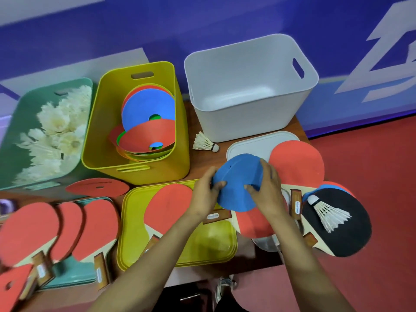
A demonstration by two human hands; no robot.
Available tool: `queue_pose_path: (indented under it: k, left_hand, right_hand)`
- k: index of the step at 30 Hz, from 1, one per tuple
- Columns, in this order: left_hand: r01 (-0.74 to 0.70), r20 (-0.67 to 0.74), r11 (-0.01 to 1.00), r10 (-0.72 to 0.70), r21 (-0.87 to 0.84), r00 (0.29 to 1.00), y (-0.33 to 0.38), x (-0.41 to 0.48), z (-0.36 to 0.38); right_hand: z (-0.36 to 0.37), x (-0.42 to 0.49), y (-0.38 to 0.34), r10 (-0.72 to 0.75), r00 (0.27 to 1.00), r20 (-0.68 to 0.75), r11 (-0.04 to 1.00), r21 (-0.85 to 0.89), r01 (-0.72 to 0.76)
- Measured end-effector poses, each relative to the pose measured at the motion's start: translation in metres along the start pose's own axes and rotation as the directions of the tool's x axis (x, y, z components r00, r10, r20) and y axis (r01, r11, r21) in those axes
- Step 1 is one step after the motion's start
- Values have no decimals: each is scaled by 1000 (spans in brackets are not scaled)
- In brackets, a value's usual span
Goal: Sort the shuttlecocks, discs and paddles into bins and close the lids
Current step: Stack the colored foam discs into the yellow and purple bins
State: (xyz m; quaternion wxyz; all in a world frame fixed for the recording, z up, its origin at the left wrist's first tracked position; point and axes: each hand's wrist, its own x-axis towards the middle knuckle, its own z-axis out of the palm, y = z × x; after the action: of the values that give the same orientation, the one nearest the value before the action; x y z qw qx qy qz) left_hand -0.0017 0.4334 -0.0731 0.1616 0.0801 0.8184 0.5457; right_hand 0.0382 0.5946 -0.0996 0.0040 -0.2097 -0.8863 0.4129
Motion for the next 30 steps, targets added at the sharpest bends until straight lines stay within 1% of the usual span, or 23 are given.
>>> queue_pose_path:
  k: [2, 3, 5, 7, 11, 14, 18, 21, 23, 25, 30]
  left_hand:
    - [-67, -35, 998, 67, -2, 997, 3, -10, -26]
    - [-89, -71, 996, 88, -6, 994, 4, -16, -39]
    - [-110, -154, 993, 102, -41, 983, 5, -27, -65]
    - [-128, -239, 988, 104, -88, 965, 8, -37, -89]
    - [-186, -418, 970, 106, -155, 902, 15, -53, -135]
    - [-210, -509, 942, 49, -264, 859, 11, -62, -174]
    - [-258, -529, 889, 21, -377, 848, 0, -77, -236]
    - [-294, -585, 870, 8, -396, 811, -17, -84, -293]
    - [-314, -639, 872, 1, -376, 769, -29, -86, -333]
    - [-320, -697, 869, -38, -377, 717, -43, -87, -375]
    - [-327, -812, 861, -153, -389, 563, -95, -92, -487]
  right_hand:
    - [1, 1, -20, -60, 998, 24, 995, 80, 58]
    - [2, 2, -31, -90, 996, -1, 990, 105, 89]
    - [2, 2, -55, -147, 983, -108, 978, 130, 161]
    - [3, 3, -81, -234, 952, -195, 959, 115, 260]
    - [22, 1, -137, -416, 868, -270, 884, 102, 455]
    - [43, -5, -177, -519, 818, -249, 832, 76, 550]
    - [72, -12, -235, -636, 745, -199, 755, 40, 655]
    - [105, -20, -285, -680, 718, -151, 723, 24, 690]
    - [136, -26, -319, -700, 702, -129, 706, 20, 708]
    - [173, -32, -353, -716, 690, -106, 690, 46, 722]
    - [263, -44, -436, -692, 721, -32, 710, 148, 688]
